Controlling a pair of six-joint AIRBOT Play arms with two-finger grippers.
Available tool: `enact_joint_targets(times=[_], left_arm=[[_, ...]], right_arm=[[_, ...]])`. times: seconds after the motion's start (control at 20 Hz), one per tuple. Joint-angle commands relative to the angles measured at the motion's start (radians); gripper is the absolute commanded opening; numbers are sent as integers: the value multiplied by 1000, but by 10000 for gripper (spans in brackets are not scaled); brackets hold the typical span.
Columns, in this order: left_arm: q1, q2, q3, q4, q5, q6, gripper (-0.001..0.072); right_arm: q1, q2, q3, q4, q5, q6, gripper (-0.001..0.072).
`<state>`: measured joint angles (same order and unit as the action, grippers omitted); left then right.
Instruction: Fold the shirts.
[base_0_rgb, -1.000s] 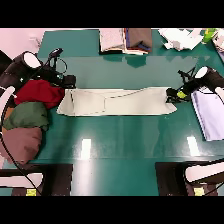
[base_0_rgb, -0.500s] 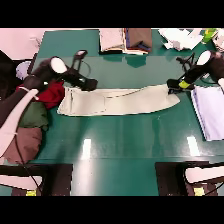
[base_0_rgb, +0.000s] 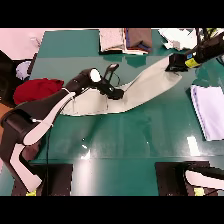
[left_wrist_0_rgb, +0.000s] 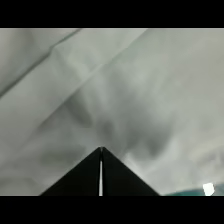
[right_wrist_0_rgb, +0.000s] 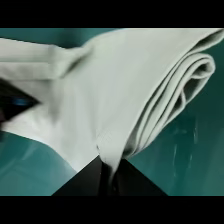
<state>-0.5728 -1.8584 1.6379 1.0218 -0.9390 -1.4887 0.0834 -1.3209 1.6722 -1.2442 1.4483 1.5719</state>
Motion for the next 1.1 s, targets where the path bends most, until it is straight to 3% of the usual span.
enact_joint_targets(times=[0.0, 0.35, 0.6, 0.85, 1.05], left_arm=[[-21, -47, 23, -19, -5, 5, 22], [3, -36, 24, 3, -35, 4, 22], [112, 119, 28, 121, -68, 5, 23], [312, 362, 28, 334, -165, 6, 23], [459, 534, 28, 415, -204, 6, 23]], right_arm=[[64, 14, 80, 48, -13, 18, 14], [168, -54, 206, 49, -9, 55, 14], [265, -113, 232, 70, -53, 79, 14], [418, -220, 232, 209, -238, 77, 14], [592, -373, 233, 233, -505, 55, 17]])
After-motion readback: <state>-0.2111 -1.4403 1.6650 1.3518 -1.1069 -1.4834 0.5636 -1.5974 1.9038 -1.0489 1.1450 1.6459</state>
